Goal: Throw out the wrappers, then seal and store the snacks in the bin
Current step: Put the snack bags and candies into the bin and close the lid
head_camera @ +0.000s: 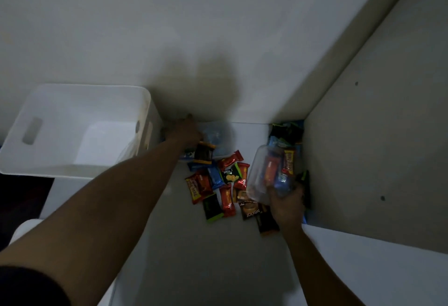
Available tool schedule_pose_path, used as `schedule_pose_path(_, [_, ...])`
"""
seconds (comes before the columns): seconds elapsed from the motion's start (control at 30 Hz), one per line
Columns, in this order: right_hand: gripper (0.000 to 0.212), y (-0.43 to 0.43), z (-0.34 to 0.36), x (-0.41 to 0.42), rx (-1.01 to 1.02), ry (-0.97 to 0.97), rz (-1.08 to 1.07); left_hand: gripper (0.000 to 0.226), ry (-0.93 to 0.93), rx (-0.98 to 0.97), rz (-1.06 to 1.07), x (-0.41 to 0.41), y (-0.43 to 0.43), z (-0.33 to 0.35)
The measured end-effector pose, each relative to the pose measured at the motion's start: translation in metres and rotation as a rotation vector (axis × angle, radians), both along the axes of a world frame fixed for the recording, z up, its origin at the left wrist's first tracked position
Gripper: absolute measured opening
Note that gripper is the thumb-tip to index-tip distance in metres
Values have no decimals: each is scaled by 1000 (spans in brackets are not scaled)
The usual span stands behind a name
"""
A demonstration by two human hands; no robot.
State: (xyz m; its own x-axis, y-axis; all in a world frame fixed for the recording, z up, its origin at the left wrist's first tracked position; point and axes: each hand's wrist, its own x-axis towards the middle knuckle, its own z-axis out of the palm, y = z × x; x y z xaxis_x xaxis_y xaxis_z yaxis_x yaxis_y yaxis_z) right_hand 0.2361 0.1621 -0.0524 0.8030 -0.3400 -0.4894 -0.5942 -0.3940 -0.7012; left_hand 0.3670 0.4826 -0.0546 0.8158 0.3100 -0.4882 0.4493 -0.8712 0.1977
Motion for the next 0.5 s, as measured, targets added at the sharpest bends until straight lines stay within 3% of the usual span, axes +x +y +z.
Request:
schedule_pose_path(0.07, [88,2,3,5,27,-15,-23,76,18,12,-4,2,-5,14])
schedule_pose_path(0.23, [103,15,20,16,131,-93,-93,44,150,30,-51,3,-20,47])
schedule_pose_path(0.43, [85,25,34,16,167,-188,-107,59,37,42,-126,-2,-19,66])
schedule_pose_path(0.5, [86,29,36,14,184,-156,-126,51,-11,25,-156,-6,-20,70])
